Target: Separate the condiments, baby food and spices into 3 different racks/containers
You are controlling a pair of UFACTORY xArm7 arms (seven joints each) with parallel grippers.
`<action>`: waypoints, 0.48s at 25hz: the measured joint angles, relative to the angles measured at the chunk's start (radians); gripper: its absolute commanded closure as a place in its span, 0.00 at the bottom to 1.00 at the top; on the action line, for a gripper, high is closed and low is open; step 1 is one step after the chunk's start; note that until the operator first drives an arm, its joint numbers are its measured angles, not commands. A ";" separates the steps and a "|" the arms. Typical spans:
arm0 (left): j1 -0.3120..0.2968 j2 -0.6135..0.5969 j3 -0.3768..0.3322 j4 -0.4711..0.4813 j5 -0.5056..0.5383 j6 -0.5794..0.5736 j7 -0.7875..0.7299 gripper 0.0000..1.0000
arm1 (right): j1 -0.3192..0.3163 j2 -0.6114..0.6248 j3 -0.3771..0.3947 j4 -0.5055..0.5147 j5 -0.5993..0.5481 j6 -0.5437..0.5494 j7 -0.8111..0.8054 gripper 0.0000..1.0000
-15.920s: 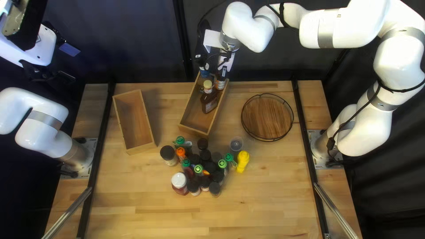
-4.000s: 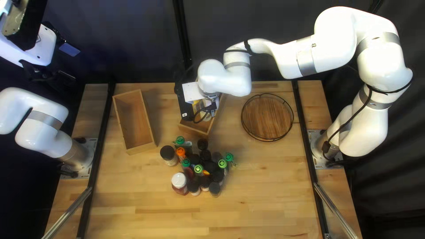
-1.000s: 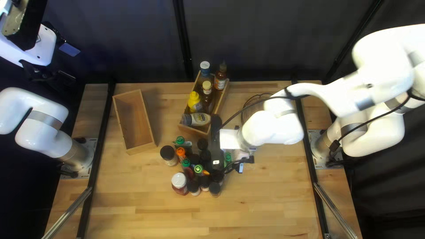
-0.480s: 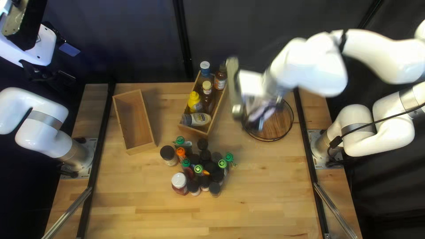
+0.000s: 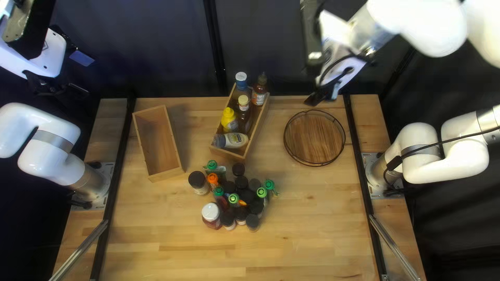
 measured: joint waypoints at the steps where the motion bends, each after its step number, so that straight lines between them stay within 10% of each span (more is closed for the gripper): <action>1: 0.000 0.000 0.000 0.000 0.000 0.000 0.000 0.00 | -0.002 -0.017 0.002 -0.002 -0.002 0.002 0.001 0.00; 12: 0.000 0.000 0.000 0.000 0.000 0.000 0.000 0.00 | -0.012 -0.145 0.034 -0.061 0.008 0.016 0.043 0.00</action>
